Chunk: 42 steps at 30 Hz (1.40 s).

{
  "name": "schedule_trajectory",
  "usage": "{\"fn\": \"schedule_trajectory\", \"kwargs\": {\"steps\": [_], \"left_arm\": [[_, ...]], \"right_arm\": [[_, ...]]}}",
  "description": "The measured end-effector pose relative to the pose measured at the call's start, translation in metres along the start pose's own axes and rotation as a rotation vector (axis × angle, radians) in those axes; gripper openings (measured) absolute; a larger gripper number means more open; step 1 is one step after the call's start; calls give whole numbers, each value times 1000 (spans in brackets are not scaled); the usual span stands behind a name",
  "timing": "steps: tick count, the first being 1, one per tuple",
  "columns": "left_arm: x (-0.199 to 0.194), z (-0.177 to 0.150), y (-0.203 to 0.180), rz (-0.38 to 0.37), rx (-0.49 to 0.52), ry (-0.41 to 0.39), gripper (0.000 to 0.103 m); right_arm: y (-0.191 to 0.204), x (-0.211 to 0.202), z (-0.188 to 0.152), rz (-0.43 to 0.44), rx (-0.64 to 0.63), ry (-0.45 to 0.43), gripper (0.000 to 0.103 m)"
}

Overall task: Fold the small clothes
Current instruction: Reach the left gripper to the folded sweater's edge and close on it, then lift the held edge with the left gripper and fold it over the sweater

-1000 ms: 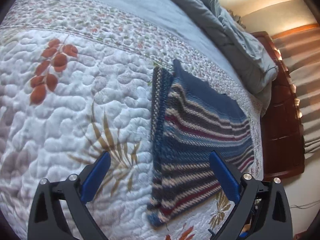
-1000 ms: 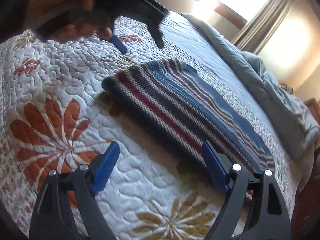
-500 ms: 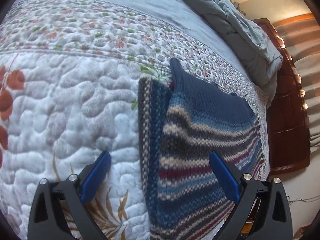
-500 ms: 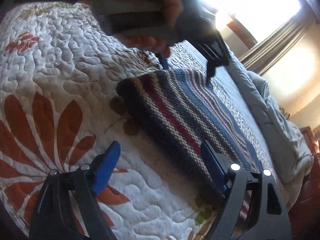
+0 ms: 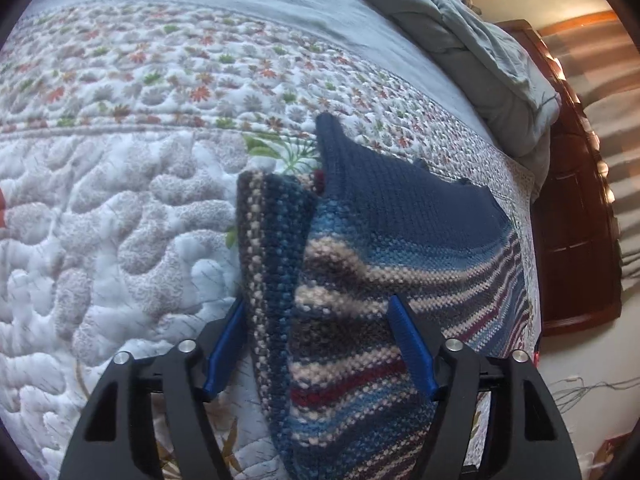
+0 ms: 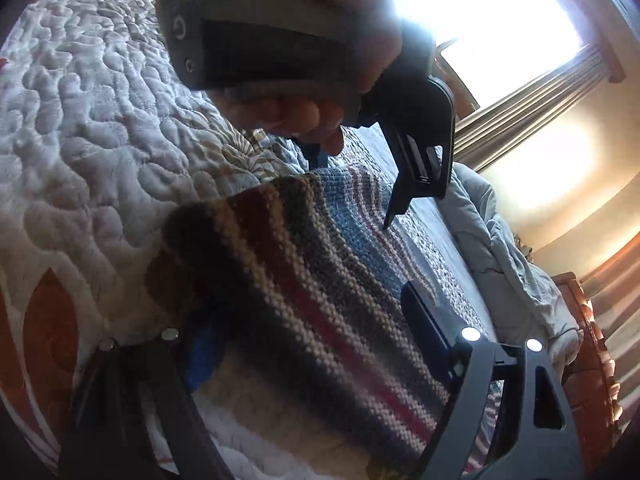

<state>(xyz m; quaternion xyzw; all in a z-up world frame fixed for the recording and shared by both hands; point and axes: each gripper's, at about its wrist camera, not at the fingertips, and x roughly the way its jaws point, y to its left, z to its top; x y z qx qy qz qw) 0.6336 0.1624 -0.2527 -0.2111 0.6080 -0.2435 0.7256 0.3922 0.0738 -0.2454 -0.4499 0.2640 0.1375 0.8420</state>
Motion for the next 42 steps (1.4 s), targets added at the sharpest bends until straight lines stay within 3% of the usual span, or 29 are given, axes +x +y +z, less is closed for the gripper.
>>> {"fn": "schedule_trajectory", "kwargs": {"steps": [2,4,6,8,10,11,13,18,27,42], "left_arm": [[2,0,-1,-23,-1,-8,87],[4,1,-4,-15,7,-10,87],[3,2,-8,3,21,-7,69],[2,2,-9,19,22,-7,52],[-2,4,-10,36,18,-10,39],[-5,4,-11,46,19,-16,29],[-11,5,-17,67,23,-29,23],[-28,6,-45,125,41,-46,19],[-59,15,-117,265,92,-59,19],[-62,25,-233,439,158,-74,19]], "right_arm": [[-1,6,1,-1,7,-9,79],[-3,9,3,8,19,-12,75],[-7,10,5,20,38,-9,70],[-12,16,5,38,51,1,56],[-14,18,5,52,53,9,28],[-16,17,4,55,56,4,25],[-27,16,3,61,69,-2,15],[-51,3,2,70,113,-11,11],[-121,-33,-8,112,332,-62,11],[-213,-79,-64,173,562,-123,11]]}}
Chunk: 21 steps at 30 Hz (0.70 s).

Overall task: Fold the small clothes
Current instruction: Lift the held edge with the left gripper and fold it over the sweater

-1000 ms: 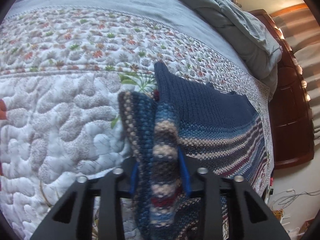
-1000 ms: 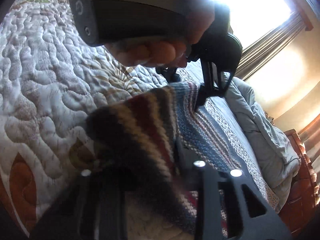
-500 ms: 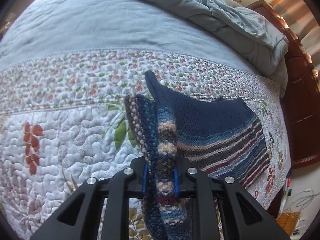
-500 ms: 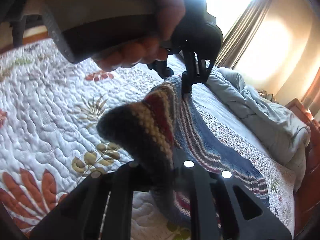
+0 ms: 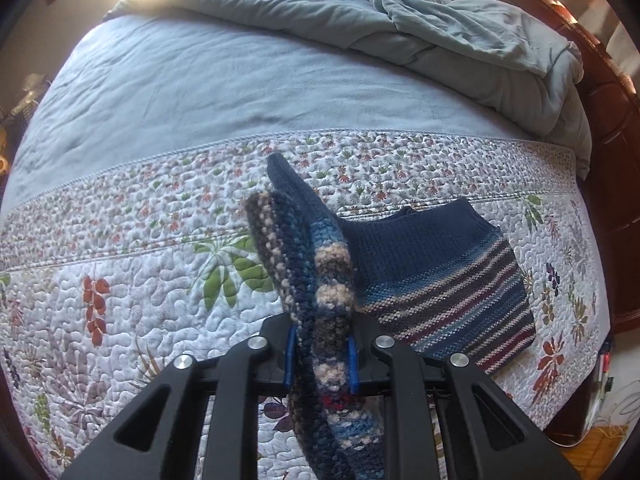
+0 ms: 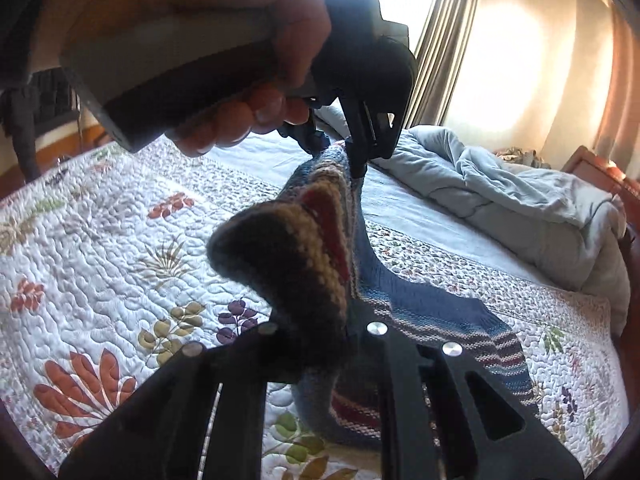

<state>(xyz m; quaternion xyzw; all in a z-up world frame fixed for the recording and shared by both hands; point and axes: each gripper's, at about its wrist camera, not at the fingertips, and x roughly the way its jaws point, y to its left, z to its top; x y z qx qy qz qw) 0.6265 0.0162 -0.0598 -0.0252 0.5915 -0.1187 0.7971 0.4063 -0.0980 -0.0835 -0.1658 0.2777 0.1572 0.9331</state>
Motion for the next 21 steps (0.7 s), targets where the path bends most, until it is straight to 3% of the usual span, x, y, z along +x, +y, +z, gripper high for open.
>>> {"fn": "schedule_trajectory", "kwargs": {"steps": [10,21], "left_arm": [[-6,14,-50,82,38,2,19],[4,29,-99,108,71,15,19]], "right_arm": [[-40,-11,-5,50,119,-38,11],[-88,-15,-18,87,210,-48,11]]}}
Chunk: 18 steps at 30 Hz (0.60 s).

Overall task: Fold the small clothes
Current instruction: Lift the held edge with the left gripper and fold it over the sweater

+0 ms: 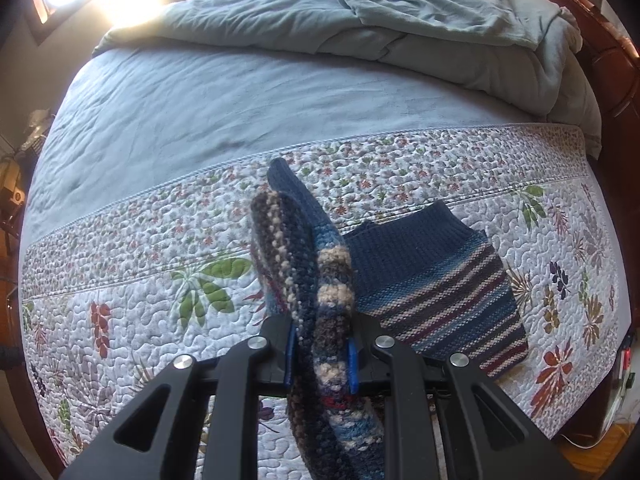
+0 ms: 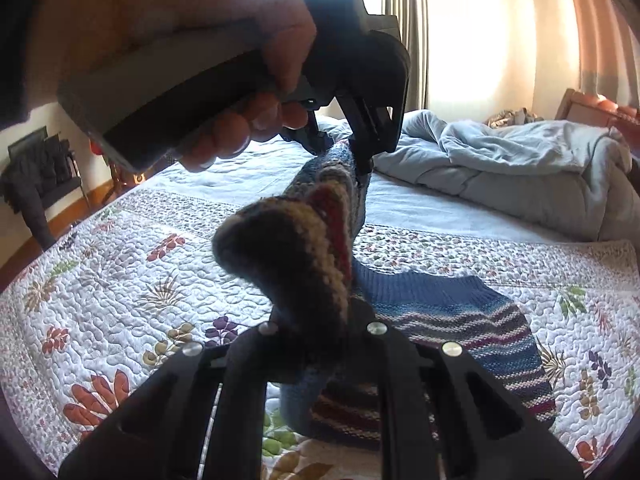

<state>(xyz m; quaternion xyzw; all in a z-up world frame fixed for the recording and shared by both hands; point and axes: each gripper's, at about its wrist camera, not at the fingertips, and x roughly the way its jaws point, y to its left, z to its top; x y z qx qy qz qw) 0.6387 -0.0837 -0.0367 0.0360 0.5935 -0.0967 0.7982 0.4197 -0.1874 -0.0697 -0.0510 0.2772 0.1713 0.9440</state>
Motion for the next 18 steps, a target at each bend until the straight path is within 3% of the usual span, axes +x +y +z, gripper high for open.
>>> {"fn": "schedule_trajectory", "kwargs": {"steps": [18], "left_arm": [[35,25,-86,-8,59,23,19]], "right_arm": [[-69,-5,-15,7,131,0,11]]}}
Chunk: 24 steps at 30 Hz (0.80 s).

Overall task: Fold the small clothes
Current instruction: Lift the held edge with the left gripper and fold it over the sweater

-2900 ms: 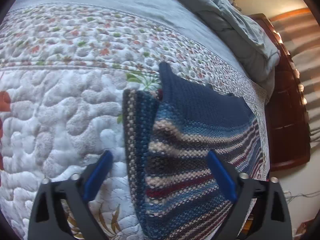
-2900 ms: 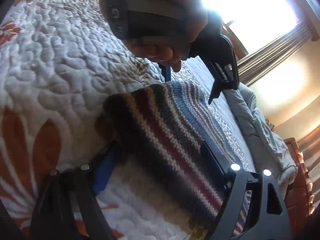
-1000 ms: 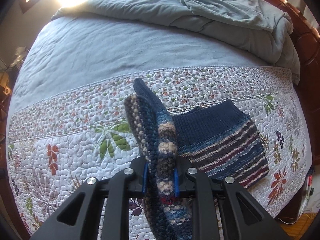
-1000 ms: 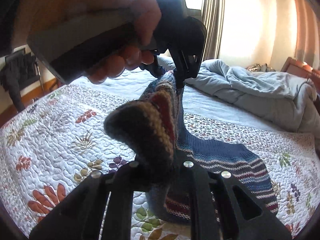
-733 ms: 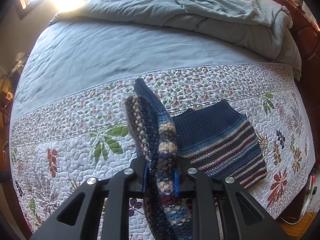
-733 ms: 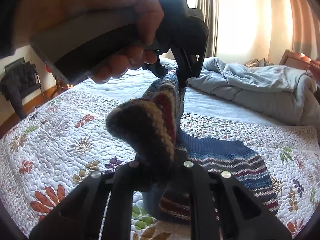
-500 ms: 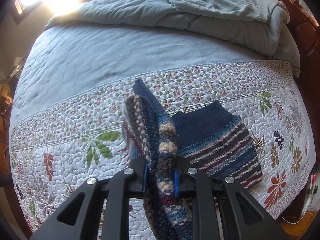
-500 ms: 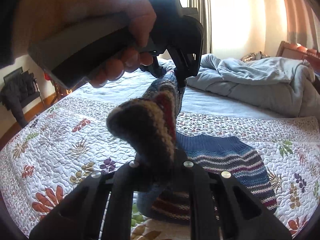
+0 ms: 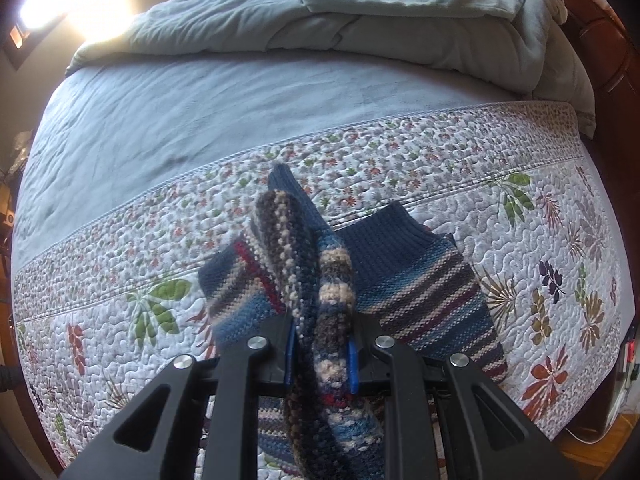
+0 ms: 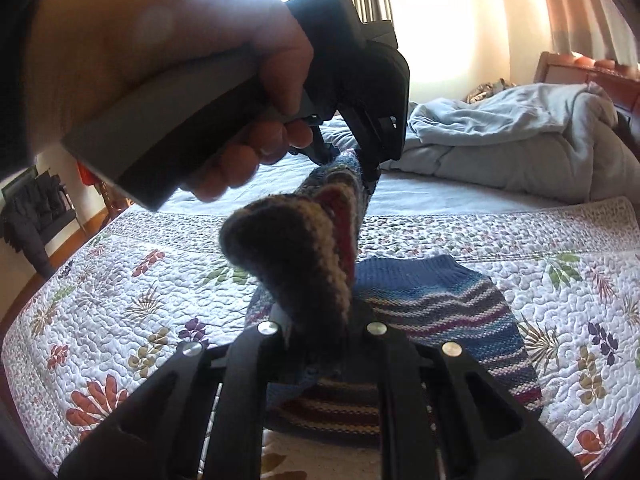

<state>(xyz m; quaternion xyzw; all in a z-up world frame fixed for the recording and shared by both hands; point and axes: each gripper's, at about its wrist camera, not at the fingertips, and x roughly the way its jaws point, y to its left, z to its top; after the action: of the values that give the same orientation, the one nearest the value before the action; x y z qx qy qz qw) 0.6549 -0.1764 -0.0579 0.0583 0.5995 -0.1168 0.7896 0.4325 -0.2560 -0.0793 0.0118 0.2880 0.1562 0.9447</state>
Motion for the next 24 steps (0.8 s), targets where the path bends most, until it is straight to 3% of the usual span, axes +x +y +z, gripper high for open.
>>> {"fn": "schedule_trajectory", "kwargs": {"steps": [13,24], "left_arm": [[18,12,-39,0,31,12,19],[51,20,-86,-26,65,33,19]], "right_arm": [[-44,0,-4,33,137,6,11],[-102,-1,-29,52,293,19,11]]}}
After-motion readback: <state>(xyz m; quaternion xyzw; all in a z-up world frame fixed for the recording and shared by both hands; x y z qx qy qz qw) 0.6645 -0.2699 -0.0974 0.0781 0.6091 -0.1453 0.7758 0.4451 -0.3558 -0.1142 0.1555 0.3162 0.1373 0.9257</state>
